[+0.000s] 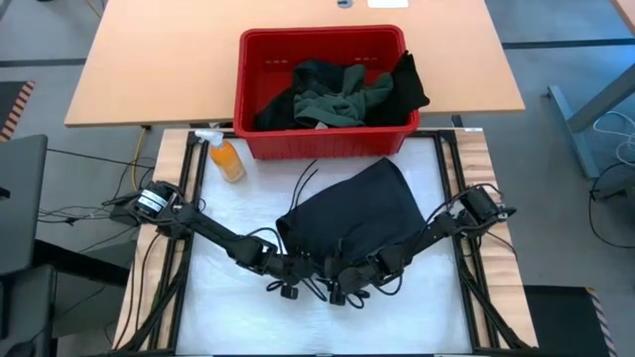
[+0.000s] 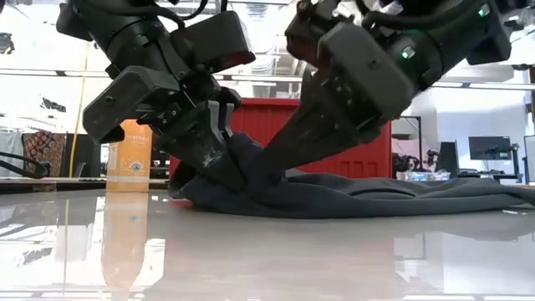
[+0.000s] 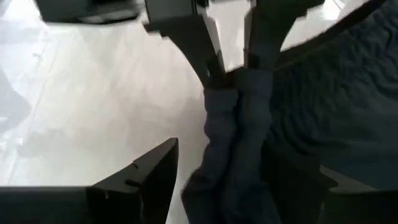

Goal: Fold laundry
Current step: Fold the black shorts

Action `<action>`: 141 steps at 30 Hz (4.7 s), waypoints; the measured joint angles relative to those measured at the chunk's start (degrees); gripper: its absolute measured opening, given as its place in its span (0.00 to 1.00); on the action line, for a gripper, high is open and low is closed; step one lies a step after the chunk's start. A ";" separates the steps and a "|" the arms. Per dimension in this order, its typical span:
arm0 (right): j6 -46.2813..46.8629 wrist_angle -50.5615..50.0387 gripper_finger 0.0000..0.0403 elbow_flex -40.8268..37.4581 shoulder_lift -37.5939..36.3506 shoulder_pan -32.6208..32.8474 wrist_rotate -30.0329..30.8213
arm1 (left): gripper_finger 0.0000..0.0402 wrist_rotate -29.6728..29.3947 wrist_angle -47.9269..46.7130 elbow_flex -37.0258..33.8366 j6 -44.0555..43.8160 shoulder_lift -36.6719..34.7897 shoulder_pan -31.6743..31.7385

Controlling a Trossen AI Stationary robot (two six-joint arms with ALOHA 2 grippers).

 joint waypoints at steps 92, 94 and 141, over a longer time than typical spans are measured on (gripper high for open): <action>41.18 -32.07 0.12 -14.51 -35.07 39.21 37.76 | 0.04 25.18 -3.91 6.20 0.12 -1.59 7.74; 37.96 -30.80 0.12 -14.51 -36.60 38.68 35.98 | 0.02 19.43 -3.81 4.71 0.51 -5.51 6.80; 39.38 -72.66 0.58 -16.67 -52.63 -19.30 -1.86 | 0.00 4.74 14.11 -8.51 -0.04 -17.11 6.43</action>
